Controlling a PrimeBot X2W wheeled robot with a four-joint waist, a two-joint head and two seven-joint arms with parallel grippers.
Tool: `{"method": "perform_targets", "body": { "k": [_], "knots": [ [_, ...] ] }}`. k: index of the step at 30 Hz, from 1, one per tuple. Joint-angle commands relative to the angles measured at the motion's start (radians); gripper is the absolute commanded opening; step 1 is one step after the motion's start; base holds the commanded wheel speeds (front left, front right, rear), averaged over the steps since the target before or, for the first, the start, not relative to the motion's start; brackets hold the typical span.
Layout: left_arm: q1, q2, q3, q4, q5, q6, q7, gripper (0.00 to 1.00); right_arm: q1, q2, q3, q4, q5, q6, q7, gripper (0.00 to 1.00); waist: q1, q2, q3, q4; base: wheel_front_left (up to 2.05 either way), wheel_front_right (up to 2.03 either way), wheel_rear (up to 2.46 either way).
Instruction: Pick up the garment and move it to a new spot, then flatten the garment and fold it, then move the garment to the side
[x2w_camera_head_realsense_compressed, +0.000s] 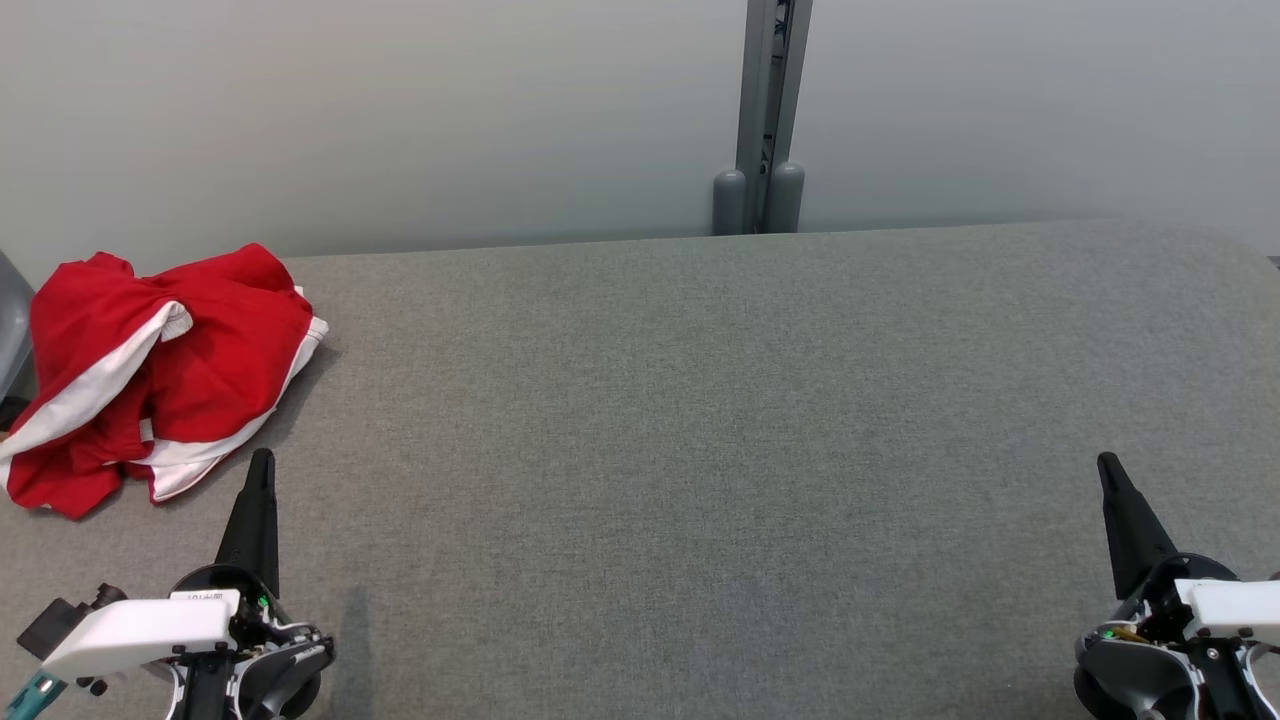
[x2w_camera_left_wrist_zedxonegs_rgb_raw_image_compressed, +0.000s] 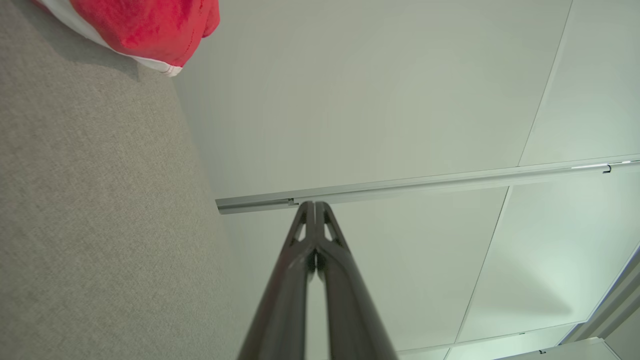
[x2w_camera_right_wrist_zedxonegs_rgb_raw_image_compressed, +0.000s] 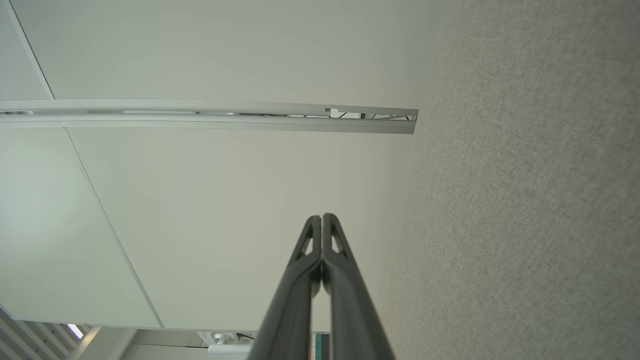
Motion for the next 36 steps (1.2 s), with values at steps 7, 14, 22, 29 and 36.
{"method": "perform_targets", "body": {
  "k": [7,14,22,29,36],
  "knots": [
    [-0.013,0.006,0.003,-0.003,-0.001,-0.003,0.003,0.0,-0.009,-0.004,0.0,-0.002,-0.003,0.001,0.002,0.0,0.0,0.0,0.0,0.0,0.0,0.0,0.0],
    [-0.013,0.005,0.003,-0.003,-0.001,-0.003,0.003,0.0,-0.009,-0.004,0.0,-0.002,-0.003,0.0,0.002,0.0,0.0,0.0,0.0,0.0,0.0,0.0,0.0],
    [0.0,0.0,0.0,0.0,0.0,0.0,0.0,1.0,0.0,0.0,0.0,0.0,0.0,0.0,0.0,1.0,0.0,0.0,0.0,0.0,0.0,0.0,0.0],
    [0.025,-0.008,-0.029,0.021,0.008,0.0,-0.021,1.0,0.027,0.01,0.017,0.019,-0.008,-0.001,-0.02,1.0,0.0,0.0,0.0,0.0,0.0,0.0,0.0],
    [0.024,-0.007,-0.068,0.014,0.04,0.0,-0.056,1.0,0.035,0.008,0.033,0.009,-0.037,-0.001,-0.055,1.0,0.0,0.0,0.001,0.0,0.0,0.0,0.0]
  ]
}}
